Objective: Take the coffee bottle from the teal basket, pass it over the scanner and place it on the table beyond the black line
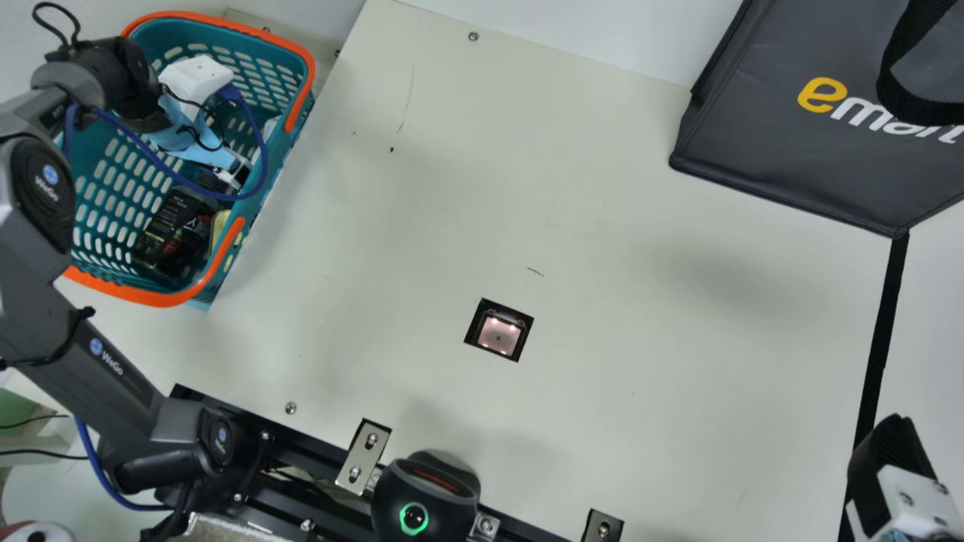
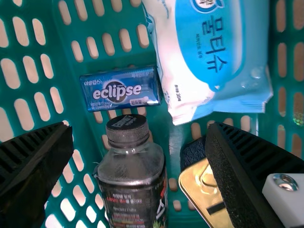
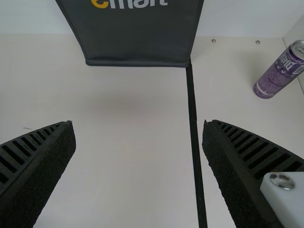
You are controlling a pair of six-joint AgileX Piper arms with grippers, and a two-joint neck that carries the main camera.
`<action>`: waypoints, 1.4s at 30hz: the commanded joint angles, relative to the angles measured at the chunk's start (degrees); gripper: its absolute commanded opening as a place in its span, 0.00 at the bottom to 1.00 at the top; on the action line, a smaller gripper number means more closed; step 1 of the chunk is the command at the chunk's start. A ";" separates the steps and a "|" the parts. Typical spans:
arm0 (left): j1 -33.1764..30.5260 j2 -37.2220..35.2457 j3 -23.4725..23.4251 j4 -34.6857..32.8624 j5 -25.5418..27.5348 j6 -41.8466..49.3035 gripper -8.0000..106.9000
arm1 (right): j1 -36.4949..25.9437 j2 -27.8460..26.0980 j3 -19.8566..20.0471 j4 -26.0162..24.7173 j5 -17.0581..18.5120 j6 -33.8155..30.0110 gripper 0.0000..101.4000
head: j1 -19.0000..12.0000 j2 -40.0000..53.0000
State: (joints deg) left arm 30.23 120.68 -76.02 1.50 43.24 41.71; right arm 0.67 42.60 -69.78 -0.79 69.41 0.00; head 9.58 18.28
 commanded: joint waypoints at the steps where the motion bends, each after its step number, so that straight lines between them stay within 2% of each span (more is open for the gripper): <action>1: 0.00 0.45 0.20 0.58 -0.60 -0.67 0.85 | 0.00 0.00 0.00 0.00 0.00 0.00 0.94 | -1.66 0.14; 17: 0.53 4.22 1.72 5.10 -5.41 -6.68 0.85 | 0.00 0.00 0.00 0.00 0.00 0.00 0.94 | -1.66 0.14; 42: 1.16 7.17 3.34 8.43 -7.84 -10.09 0.85 | 0.00 0.00 0.00 0.00 0.00 0.00 0.94 | -1.66 0.14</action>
State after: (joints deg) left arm 31.30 127.76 -72.71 9.79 35.44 31.72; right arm 0.67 42.60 -69.78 -0.79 69.41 0.00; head 9.58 18.19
